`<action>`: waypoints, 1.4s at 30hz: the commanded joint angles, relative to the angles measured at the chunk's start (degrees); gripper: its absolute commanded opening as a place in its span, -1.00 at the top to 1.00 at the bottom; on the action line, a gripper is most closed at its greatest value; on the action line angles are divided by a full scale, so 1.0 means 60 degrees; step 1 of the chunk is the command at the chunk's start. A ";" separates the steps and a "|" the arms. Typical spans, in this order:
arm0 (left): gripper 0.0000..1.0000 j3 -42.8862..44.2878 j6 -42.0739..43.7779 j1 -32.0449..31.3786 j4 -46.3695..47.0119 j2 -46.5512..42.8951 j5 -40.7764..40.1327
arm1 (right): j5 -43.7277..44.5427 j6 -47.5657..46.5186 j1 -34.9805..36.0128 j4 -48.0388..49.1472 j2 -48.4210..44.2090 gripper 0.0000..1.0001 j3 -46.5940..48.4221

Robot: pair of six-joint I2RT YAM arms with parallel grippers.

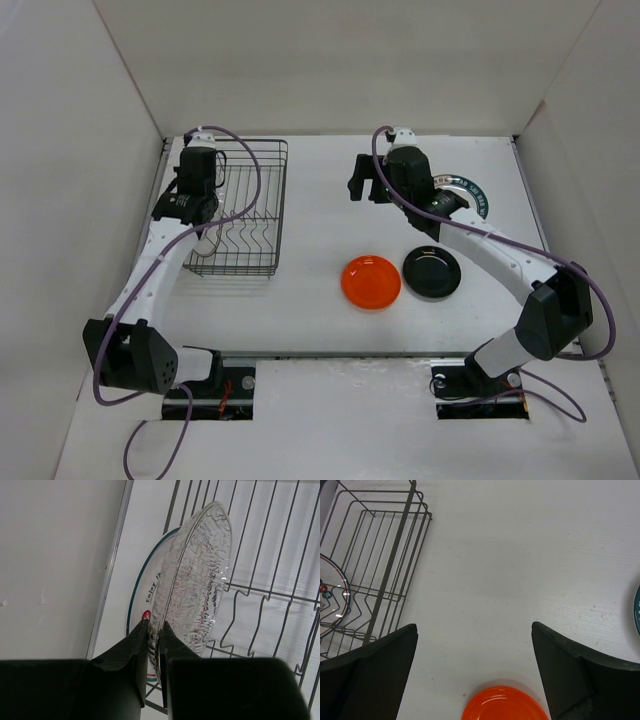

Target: Load the plates into the dish rack

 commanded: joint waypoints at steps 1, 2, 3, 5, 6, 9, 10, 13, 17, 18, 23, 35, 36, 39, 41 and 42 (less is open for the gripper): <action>1.00 0.0285 -0.0309 -0.0010 -0.0017 0.0071 -0.0036 | 0.0173 -0.0017 0.0090 0.0065 -0.0160 -1.00 0.0122; 1.00 0.0197 -0.0309 -0.0010 -0.0017 0.0071 -0.0137 | 0.0173 -0.0016 0.0090 0.0065 -0.0160 -1.00 0.0122; 1.00 -0.0007 -0.0309 -0.0010 0.0070 0.0071 -0.0225 | 0.0173 -0.0016 0.0090 0.0065 -0.0160 -1.00 0.0122; 1.00 -0.0125 -0.0397 -0.0010 0.0071 0.0071 -0.0328 | 0.0085 -0.0016 0.0090 0.0065 -0.0160 -1.00 0.0122; 1.00 -0.0228 -0.0397 -0.0010 0.0071 0.0071 -0.0416 | 0.0085 -0.0016 0.0090 0.0065 -0.0160 -1.00 0.0122; 1.00 -0.0317 -0.0397 -0.0010 0.0071 -0.0047 -0.0534 | -0.0002 -0.0016 0.0090 0.0065 -0.0160 -1.00 0.0122; 1.00 -0.0433 -0.0397 -0.0010 0.0172 -0.0047 -0.0534 | -0.0002 -0.0016 0.0090 0.0065 -0.0160 -1.00 0.0122; 1.00 -0.0609 -0.0397 -0.0010 0.0173 -0.0047 -0.0622 | -0.0090 -0.0016 0.0090 0.0065 -0.0160 -1.00 0.0122; 1.00 -0.0873 -0.0397 -0.0010 0.0275 -0.0047 -0.0622 | -0.0178 0.0072 0.0090 0.0065 -0.0248 -1.00 0.0034; 1.00 -0.0874 -0.0397 -0.0010 0.0276 -0.0047 -0.0622 | -0.0178 0.0072 0.0090 0.0065 -0.0248 -1.00 0.0034; 1.00 -0.1079 -0.0309 -0.0010 0.0364 -0.0047 -0.0534 | -0.0178 0.0072 0.0090 0.0065 -0.0335 -1.00 0.0034; 1.00 -0.0302 -0.0397 -0.0010 -0.0046 -0.0178 -0.0636 | -0.0369 0.0072 0.0090 0.0065 -0.0161 -1.00 0.0034; 1.00 -0.0302 -0.0397 -0.0010 -0.0162 -0.0178 -0.0535 | -0.0369 0.0072 0.0090 0.0065 -0.0160 -1.00 0.0034; 1.00 -0.0389 -0.0485 -0.0010 -0.0251 -0.0178 -0.0343 | -0.0369 0.0072 0.0090 0.0065 -0.0160 -1.00 0.0034; 1.00 -0.0477 -0.0572 -0.0126 -0.0252 -0.0091 -0.0343 | -0.0369 0.0072 0.0090 0.0065 -0.0160 -1.00 0.0034; 1.00 -0.0478 -0.0573 -0.0127 -0.0252 -0.0090 -0.0343 | -0.0369 0.0072 0.0090 0.0065 -0.0160 -1.00 0.0034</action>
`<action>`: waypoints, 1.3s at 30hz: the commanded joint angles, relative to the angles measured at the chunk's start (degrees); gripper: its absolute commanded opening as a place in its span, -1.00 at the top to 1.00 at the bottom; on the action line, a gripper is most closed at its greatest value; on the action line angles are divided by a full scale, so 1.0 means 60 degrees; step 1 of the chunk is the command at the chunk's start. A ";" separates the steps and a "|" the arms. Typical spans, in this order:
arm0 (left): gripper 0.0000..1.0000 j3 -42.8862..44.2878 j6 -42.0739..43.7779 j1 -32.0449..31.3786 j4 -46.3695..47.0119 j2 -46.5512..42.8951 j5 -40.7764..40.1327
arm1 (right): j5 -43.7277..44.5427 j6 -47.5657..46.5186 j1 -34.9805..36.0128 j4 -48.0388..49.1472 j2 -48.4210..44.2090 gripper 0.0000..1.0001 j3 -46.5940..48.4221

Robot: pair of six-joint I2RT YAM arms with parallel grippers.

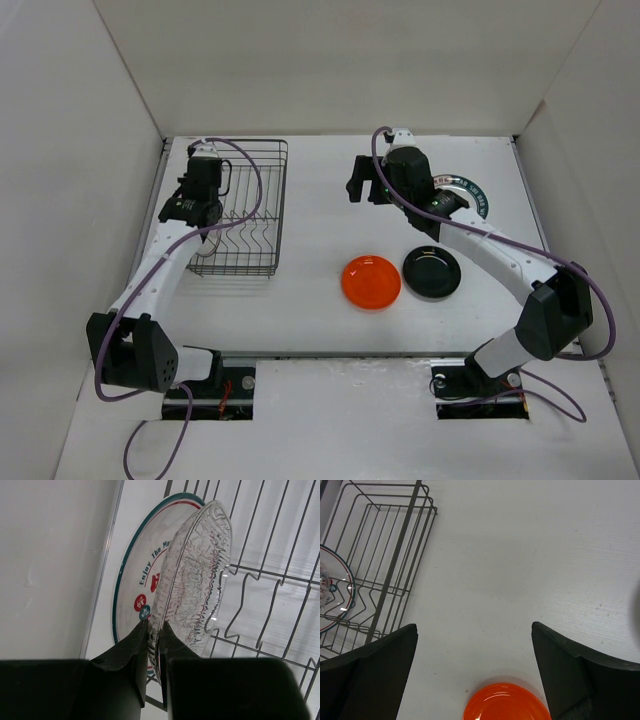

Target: Load the plates into the dish rack

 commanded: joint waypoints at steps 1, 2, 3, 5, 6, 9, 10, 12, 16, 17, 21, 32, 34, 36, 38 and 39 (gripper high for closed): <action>1.00 0.0218 -0.0172 -0.0072 -0.0186 -0.0243 -0.0045 | -0.0077 0.0065 0.0090 0.0130 -0.0156 -1.00 0.0034; 1.00 0.0218 -0.0172 -0.0072 -0.0186 -0.0156 -0.0045 | -0.0077 0.0065 0.0090 0.0130 -0.0156 -1.00 0.0034; 1.00 0.0218 -0.0172 -0.0072 -0.0186 -0.0156 -0.0132 | -0.0077 0.0065 0.0090 0.0130 -0.0156 -1.00 0.0034; 1.00 0.0218 -0.0172 -0.0072 -0.0186 -0.0156 -0.0351 | -0.0077 0.0065 0.0002 0.0130 -0.0156 -1.00 0.0034; 1.00 0.0305 -0.0172 -0.0072 -0.0186 -0.0243 -0.0483 | -0.0077 0.0065 0.0002 0.0130 -0.0156 -1.00 0.0034; 1.00 0.0393 -0.0071 -0.0072 -0.0186 -0.0346 -0.0660 | -0.0077 0.0065 0.0002 0.0130 -0.0156 -1.00 0.0034; 1.00 0.0393 -0.0070 -0.0072 -0.0099 -0.0346 -0.0790 | -0.0077 0.0065 0.0002 0.0130 -0.0156 -1.00 0.0034; 1.00 0.0393 0.0033 -0.0072 -0.0098 -0.0434 -0.0923 | -0.0165 0.0065 0.0002 0.0130 -0.0055 -1.00 0.0034; 1.00 0.0393 0.0033 -0.0072 -0.0201 -0.0434 -0.0690 | -0.0253 0.0065 0.0002 0.0130 -0.0053 -1.00 0.0122; 1.00 0.0393 0.0033 -0.0072 -0.0201 -0.0434 -0.0472 | -0.0253 0.0065 0.0002 0.0130 -0.0053 -1.00 0.0122; 1.00 0.0291 -0.0070 -0.0160 -0.0288 -0.0434 -0.0089 | -0.0253 0.0065 0.0002 0.0130 0.0034 -1.00 0.0225; 1.00 0.0057 -0.0172 -0.0160 -0.0274 -0.0069 0.0205 | -0.0253 0.0065 0.0002 -0.0045 0.0122 -1.00 0.0313; 1.00 -0.0090 -0.0172 -0.0160 -0.0171 -0.0068 0.0088 | -0.0253 0.0065 0.0002 -0.0045 0.0122 -1.00 0.0313; 1.00 -0.0193 -0.0172 -0.0160 -0.0171 0.0019 0.0087 | -0.0253 0.0065 0.0002 -0.0045 0.0122 -1.00 0.0313; 1.00 -0.0193 -0.0172 -0.0160 -0.0171 0.0107 0.0189 | -0.0340 0.0065 0.0002 -0.0045 0.0225 -1.00 0.0313; 1.00 -0.0193 -0.0172 -0.0160 -0.0171 0.0108 0.0190 | -0.0341 0.0065 0.0002 -0.0045 0.0225 -1.00 0.0313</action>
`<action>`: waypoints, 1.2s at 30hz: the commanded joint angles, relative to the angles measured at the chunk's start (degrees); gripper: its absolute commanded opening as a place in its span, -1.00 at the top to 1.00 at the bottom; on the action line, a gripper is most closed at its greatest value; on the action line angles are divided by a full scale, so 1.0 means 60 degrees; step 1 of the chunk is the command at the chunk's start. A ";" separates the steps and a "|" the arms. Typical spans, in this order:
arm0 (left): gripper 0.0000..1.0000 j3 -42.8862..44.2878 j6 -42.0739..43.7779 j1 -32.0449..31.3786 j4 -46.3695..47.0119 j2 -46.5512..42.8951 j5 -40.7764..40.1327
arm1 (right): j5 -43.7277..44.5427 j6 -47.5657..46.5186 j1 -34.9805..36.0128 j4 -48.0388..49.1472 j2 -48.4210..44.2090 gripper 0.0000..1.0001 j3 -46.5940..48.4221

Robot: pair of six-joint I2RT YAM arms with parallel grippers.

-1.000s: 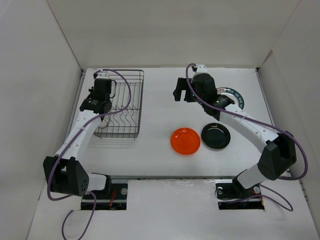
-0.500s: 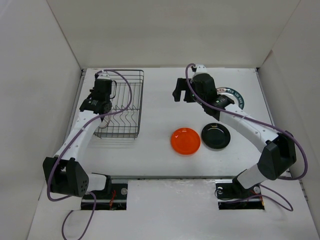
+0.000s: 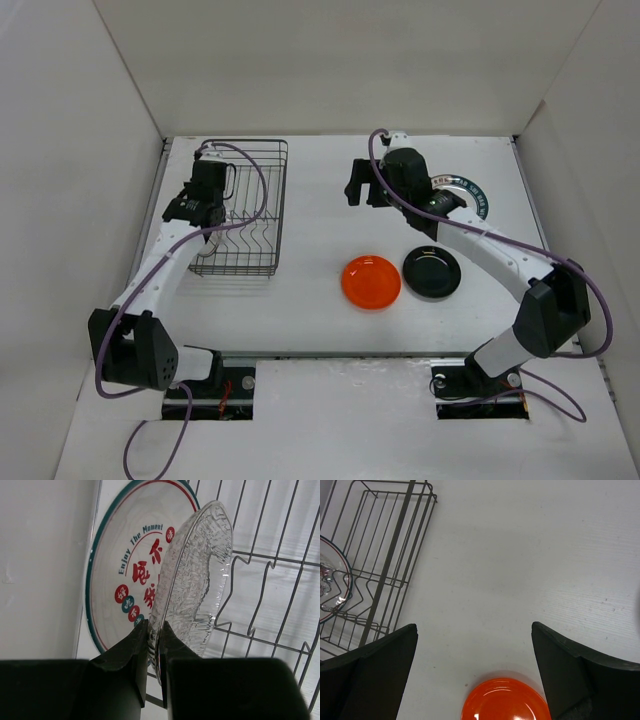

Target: Load the plates into the dish rack

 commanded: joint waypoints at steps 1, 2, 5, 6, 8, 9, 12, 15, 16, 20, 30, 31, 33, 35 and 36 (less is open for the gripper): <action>1.00 -0.0170 -0.0056 -0.0025 0.0171 0.0053 -0.0029 | -0.0097 0.0065 0.0006 0.0137 0.0086 -1.00 0.0313; 1.00 -0.0171 -0.0056 -0.0025 0.0171 0.0140 -0.0028 | -0.0097 0.0065 0.0006 0.0137 0.0086 -1.00 0.0313; 1.00 -0.0171 -0.0056 -0.0025 0.0171 0.0229 0.0293 | -0.0097 0.0065 0.0006 0.0225 0.0086 -1.00 0.0226; 1.00 -0.0171 0.0046 -0.0025 0.0171 0.0229 0.0381 | -0.0097 0.0065 0.0006 0.0225 0.0086 -1.00 0.0225; 0.84 -0.0171 0.0047 -0.0113 0.0171 0.0316 0.0470 | -0.0097 0.0065 0.0006 0.0225 0.0086 -1.00 0.0225; 0.74 -0.0171 0.0047 -0.0113 0.0171 0.0317 0.0470 | -0.0097 0.0065 0.0006 0.0225 0.0086 -1.00 0.0225; 0.35 -0.0171 0.0135 -0.0113 0.0171 0.0317 0.0557 | -0.0097 0.0065 0.0006 0.0225 0.0174 -1.00 0.0225; 0.06 -0.0070 0.0222 -0.0113 0.0171 0.0097 0.0675 | -0.0010 0.0065 -0.0082 0.0225 0.0174 -1.00 0.0138; -0.24 -0.0069 0.0223 -0.0113 0.0171 -0.0019 0.0791 | -0.0009 0.0065 -0.0082 0.0225 0.0174 -1.00 0.0137; -0.73 0.0922 0.0310 -0.0113 -0.0354 -0.0341 0.1609 | 0.0079 -0.0154 -0.0520 0.0225 -0.0001 -1.00 0.0137; -1.00 0.5917 0.0281 -0.0113 -0.1366 0.0389 0.5574 | -0.1956 0.1396 -0.6143 0.1337 -0.0791 -1.00 -0.1795; -1.00 0.6126 0.0281 -0.0113 -0.1367 0.0593 0.6003 | -0.1957 0.1514 -0.6698 0.1338 -0.0792 -1.00 -0.1927; -1.00 0.6390 0.0281 -0.0113 -0.1280 0.0682 0.6663 | -0.1957 0.1704 -0.7199 0.1439 -0.0792 -1.00 -0.2249; -1.00 0.6625 0.0281 -0.0200 -0.1147 0.0771 0.7382 | -0.2220 0.1837 -0.7725 0.1542 -0.0588 -1.00 -0.2353; -1.00 0.6626 0.0281 -0.0201 -0.1060 0.0858 0.7543 | -0.2337 0.1982 -0.7874 0.1543 -0.0457 -1.00 -0.2484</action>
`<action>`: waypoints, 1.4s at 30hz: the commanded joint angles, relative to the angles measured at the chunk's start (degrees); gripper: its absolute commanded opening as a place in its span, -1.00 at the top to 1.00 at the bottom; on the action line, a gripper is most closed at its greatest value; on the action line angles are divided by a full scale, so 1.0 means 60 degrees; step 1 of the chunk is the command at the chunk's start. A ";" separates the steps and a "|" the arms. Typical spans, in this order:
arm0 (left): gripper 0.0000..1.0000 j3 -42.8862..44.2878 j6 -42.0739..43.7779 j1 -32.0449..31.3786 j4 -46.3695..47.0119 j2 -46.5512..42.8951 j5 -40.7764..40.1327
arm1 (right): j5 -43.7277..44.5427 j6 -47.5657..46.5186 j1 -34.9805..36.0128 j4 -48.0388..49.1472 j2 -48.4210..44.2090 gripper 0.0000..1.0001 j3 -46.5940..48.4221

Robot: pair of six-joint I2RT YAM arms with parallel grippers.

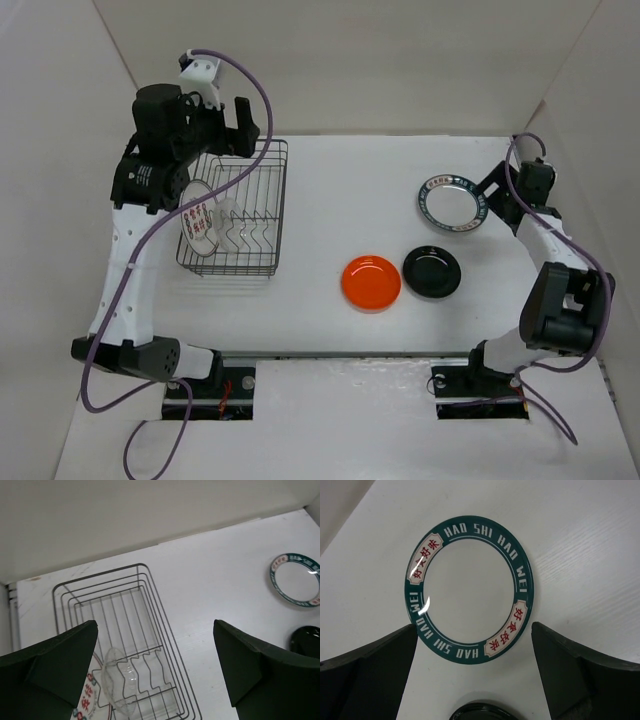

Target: Load the plates into the dish rack

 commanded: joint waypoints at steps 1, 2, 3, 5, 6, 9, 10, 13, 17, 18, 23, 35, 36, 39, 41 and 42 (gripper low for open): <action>-1.00 0.0261 -0.0025 -0.0077 -0.0032 0.0524 0.1781 | -0.0822 0.0552 -0.0312 0.0771 0.0151 -1.00 -0.0201; -1.00 0.0364 -0.0025 -0.0077 -0.0032 0.0524 0.1899 | -0.0925 0.0653 -0.0400 0.0771 0.0299 -1.00 -0.0202; -1.00 0.0365 -0.0025 -0.0077 -0.0032 0.0611 0.2017 | -0.0926 0.0655 -0.0488 0.0988 0.0460 -0.98 -0.0202; -1.00 0.0452 -0.0025 -0.0077 0.0084 0.0612 0.2280 | -0.0926 0.0655 -0.0489 0.0990 0.1031 -0.94 -0.0304; -1.00 0.0453 0.0077 -0.0077 0.0086 0.0612 0.2412 | -0.1042 0.0655 -0.0591 0.1092 0.1236 -0.90 -0.0304; -1.00 0.0453 0.0166 -0.0077 0.0086 0.0612 0.2735 | -0.1175 0.0757 -0.0592 0.1357 0.1998 -0.76 -0.0217; -1.00 0.0453 0.0253 -0.0077 0.0086 0.0612 0.2736 | -0.1175 0.0757 -0.0592 0.1458 0.2174 -0.72 -0.0217; -1.00 0.0453 0.0253 -0.0077 0.0086 0.0612 0.2823 | -0.1480 0.0845 -0.0592 0.1649 0.2571 -0.69 -0.0217; -1.00 0.0453 0.0253 -0.0077 0.0086 0.0612 0.2823 | -0.1482 0.0962 -0.0680 0.1781 0.2761 -0.67 -0.0130; -1.00 0.0453 0.0253 -0.0077 0.0086 0.0612 0.2823 | -0.1584 0.0962 -0.0680 0.1578 0.2878 -0.61 0.0016; -1.00 0.0628 0.0166 -0.0077 0.0086 0.0803 0.2823 | -0.1687 0.0962 -0.0680 0.0992 0.3156 -0.04 0.0355; -1.00 0.0541 0.0078 -0.0077 -0.0002 0.0993 0.2736 | -0.1775 0.1050 -0.0680 0.0243 0.3523 0.58 0.0925; -1.00 0.0541 0.0078 -0.0077 -0.0002 0.0993 0.2634 | -0.1775 0.1137 -0.0680 0.0142 0.3524 0.81 0.0926; -1.00 0.0453 0.0078 -0.0077 -0.0002 0.0993 0.2633 | -0.1878 0.1138 -0.0680 0.0053 0.3713 1.00 0.1102; -1.00 0.0453 0.0078 -0.0077 -0.0002 0.1081 0.2530 | -0.1878 0.1268 -0.0680 -0.0035 0.3714 1.00 0.1190; -1.00 0.0453 0.0078 -0.0077 -0.0002 0.1081 0.2530 | -0.1878 0.1270 -0.0680 0.0168 0.3714 1.00 0.1059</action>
